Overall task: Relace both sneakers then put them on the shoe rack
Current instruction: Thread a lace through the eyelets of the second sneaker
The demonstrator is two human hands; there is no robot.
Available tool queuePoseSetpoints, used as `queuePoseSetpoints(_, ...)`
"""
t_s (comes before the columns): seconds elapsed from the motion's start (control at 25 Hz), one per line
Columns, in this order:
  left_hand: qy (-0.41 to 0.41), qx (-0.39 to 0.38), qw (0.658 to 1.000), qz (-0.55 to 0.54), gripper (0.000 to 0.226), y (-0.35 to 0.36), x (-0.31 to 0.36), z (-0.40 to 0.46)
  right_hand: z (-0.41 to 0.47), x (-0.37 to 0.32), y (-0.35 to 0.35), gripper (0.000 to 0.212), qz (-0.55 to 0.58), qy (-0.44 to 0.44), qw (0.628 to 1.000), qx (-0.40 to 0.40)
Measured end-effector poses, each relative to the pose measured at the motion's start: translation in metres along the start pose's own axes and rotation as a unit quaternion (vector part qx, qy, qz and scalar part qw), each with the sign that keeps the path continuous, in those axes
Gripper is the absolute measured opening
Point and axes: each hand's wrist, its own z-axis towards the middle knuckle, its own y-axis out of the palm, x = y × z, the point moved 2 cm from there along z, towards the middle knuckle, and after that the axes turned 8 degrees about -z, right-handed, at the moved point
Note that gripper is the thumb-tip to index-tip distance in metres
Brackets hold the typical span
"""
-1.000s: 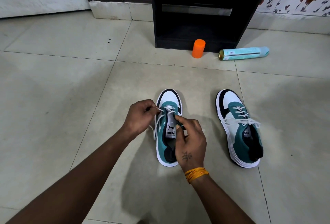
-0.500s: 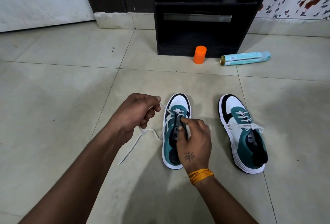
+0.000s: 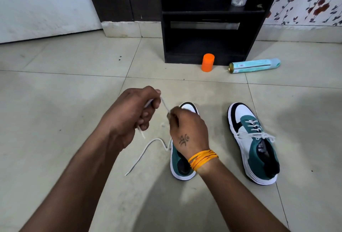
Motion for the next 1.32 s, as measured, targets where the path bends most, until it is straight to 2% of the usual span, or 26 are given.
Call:
queuePoseSetpoints(0.08, -0.001, 0.024, 1.000, 0.000, 0.035, -0.007, -0.001, 0.003, 0.002, 0.001, 0.000, 0.017, -0.009, 0.011, 0.996, -0.090)
queuePoseSetpoints(0.12, -0.003, 0.031, 1.000, 0.001, 0.035, -0.009, -0.002, 0.005, 0.003, -0.003, -0.006, 0.022, 0.017, 0.000, 0.996, -0.083)
queuePoseSetpoints(0.2, -0.008, 0.029, 1.000, 0.009, 0.034, -0.009, -0.006, 0.005, 0.005, -0.017, -0.023, 0.035, 0.090, -0.048, 0.995, -0.009)
queuePoseSetpoints(0.32, -0.010, 0.007, 1.000, 0.018, 0.034, 0.000, -0.007, 0.002, 0.011, -0.031, -0.031, 0.018, 0.145, -0.120, 0.980, 0.059)
queuePoseSetpoints(0.4, -0.011, 0.004, 1.000, 0.015, 0.035, 0.002, -0.004, 0.000, 0.012, -0.024, -0.022, 0.009, 0.137, -0.108, 0.983, 0.050)
queuePoseSetpoints(0.6, -0.024, 0.000, 0.999, 0.027, 0.036, 0.000, -0.007, 0.001, -0.003, -0.005, -0.009, 0.012, 0.096, -0.044, 0.994, 0.040)
queuePoseSetpoints(0.72, -0.024, -0.010, 0.998, 0.055, 0.033, 0.002, -0.010, 0.000, -0.005, -0.017, -0.021, 0.025, 0.146, -0.090, 0.983, 0.061)
queuePoseSetpoints(0.8, -0.010, -0.011, 0.998, 0.061, 0.033, 0.001, -0.013, 0.002, -0.006, -0.019, -0.024, 0.019, 0.161, -0.120, 0.976, 0.079)
queuePoseSetpoints(1.0, 0.047, 0.034, 0.998, 0.029, 0.017, -0.002, -0.022, 0.005, -0.005, -0.003, -0.008, 0.015, 0.146, -0.067, 0.984, 0.073)
queuePoseSetpoints(1.2, 0.008, -0.056, 0.996, -0.071, 0.017, 0.001, -0.025, 0.009, -0.009, 0.004, -0.003, 0.015, 0.178, -0.045, 0.982, 0.055)
queuePoseSetpoints(1.32, 0.004, -0.061, 0.997, -0.056, 0.020, 0.000, -0.032, 0.015, -0.011, 0.010, -0.001, 0.028, 0.218, 0.009, 0.975, 0.036)
